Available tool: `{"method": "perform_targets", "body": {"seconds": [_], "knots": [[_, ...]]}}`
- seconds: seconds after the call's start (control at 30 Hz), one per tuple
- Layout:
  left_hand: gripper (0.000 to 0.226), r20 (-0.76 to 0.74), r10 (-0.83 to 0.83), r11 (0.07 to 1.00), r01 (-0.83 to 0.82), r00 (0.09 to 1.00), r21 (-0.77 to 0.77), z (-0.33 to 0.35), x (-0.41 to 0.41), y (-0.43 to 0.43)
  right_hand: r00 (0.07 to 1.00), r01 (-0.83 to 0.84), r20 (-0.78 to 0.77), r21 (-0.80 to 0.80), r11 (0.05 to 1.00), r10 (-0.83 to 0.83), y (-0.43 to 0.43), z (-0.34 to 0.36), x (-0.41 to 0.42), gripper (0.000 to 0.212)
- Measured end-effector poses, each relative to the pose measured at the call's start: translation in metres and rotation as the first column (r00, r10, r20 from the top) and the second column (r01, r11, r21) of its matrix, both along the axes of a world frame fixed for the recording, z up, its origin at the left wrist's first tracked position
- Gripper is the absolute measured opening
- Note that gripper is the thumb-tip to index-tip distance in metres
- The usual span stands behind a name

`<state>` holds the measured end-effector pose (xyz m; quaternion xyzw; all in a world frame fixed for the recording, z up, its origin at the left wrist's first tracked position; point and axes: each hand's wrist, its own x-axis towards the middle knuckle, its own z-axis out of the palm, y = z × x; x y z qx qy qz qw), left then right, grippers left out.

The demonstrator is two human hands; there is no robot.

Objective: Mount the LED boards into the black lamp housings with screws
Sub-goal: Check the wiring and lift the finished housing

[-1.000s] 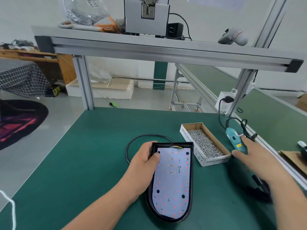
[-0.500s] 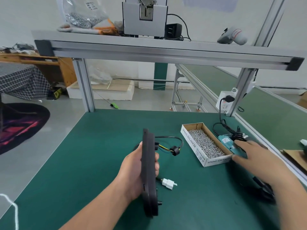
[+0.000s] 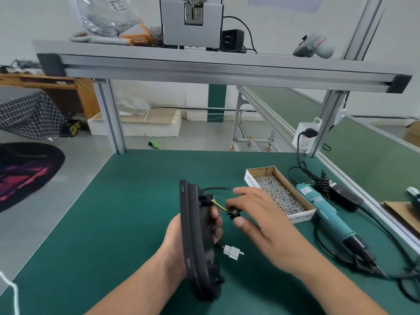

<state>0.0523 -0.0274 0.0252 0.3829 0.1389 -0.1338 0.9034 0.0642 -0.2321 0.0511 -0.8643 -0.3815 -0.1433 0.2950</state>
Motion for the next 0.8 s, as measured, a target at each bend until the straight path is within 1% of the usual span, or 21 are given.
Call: {"method": "perform_targets", "body": {"seconds": [0.03, 0.1, 0.17, 0.23, 0.3, 0.43, 0.5, 0.57, 0.6, 0.63, 0.67, 0.73, 0.8], "knots": [[0.016, 0.02, 0.01, 1.0, -0.01, 1.0, 0.012, -0.001, 0.0, 0.0, 1.0, 0.014, -0.022, 0.001, 1.0, -0.014, 0.002, -0.001, 0.0, 0.042], [0.013, 0.071, 0.015, 0.999, -0.012, 0.997, -0.036, -0.005, -0.001, 0.0, 0.998, 0.063, 0.0, -0.008, 0.998, -0.063, 0.004, -0.003, 0.001, 0.044], [0.017, 0.104, 0.007, 0.998, 0.0, 0.995, -0.07, -0.007, -0.001, 0.0, 0.984, 0.174, 0.035, 0.009, 0.985, -0.174, 0.005, -0.004, 0.005, 0.037], [0.021, 0.124, -0.005, 0.996, 0.015, 0.992, -0.083, -0.007, 0.001, 0.0, 0.953, 0.302, -0.024, 0.053, 0.952, -0.301, 0.004, 0.0, 0.008, 0.036], [0.02, 0.145, -0.016, 0.994, 0.031, 0.989, -0.102, -0.004, 0.001, -0.001, 0.929, 0.368, -0.063, 0.087, 0.926, -0.364, 0.003, 0.002, 0.011, 0.044], [0.021, 0.183, -0.03, 0.989, 0.056, 0.983, -0.137, -0.001, 0.0, 0.003, 0.928, 0.371, -0.015, 0.122, 0.92, -0.372, 0.001, 0.001, 0.014, 0.04], [0.023, 0.164, -0.01, 0.984, 0.039, 0.986, -0.173, 0.0, -0.001, 0.005, 0.925, 0.376, 0.015, 0.109, 0.92, -0.38, 0.002, 0.002, 0.015, 0.045], [0.043, 0.16, 0.016, 0.978, 0.018, 0.987, -0.207, 0.001, -0.001, 0.006, 0.925, 0.365, 0.085, 0.075, 0.928, -0.371, 0.005, 0.003, 0.016, 0.051], [0.053, 0.164, 0.021, 0.978, 0.014, 0.986, -0.207, 0.001, -0.001, 0.007, 0.926, 0.352, 0.123, 0.056, 0.934, -0.356, 0.007, 0.004, 0.017, 0.05], [0.054, 0.168, 0.015, 0.978, 0.02, 0.986, -0.206, 0.001, 0.0, 0.009, 0.929, 0.338, 0.147, 0.04, 0.94, -0.34, 0.009, 0.004, 0.017, 0.046], [0.048, 0.176, 0.004, 0.978, 0.033, 0.984, -0.206, -0.001, 0.002, 0.01, 0.935, 0.32, 0.153, 0.03, 0.947, -0.321, 0.009, 0.004, 0.018, 0.04], [0.027, 0.203, -0.027, 0.981, 0.065, 0.979, -0.181, -0.002, 0.006, 0.015, 0.952, 0.274, 0.136, 0.029, 0.961, -0.275, 0.007, 0.005, 0.02, 0.032], [0.019, 0.217, -0.045, 0.981, 0.084, 0.975, -0.177, -0.001, 0.009, 0.017, 0.974, 0.207, 0.088, 0.015, 0.978, -0.208, 0.005, 0.005, 0.019, 0.032]]}}
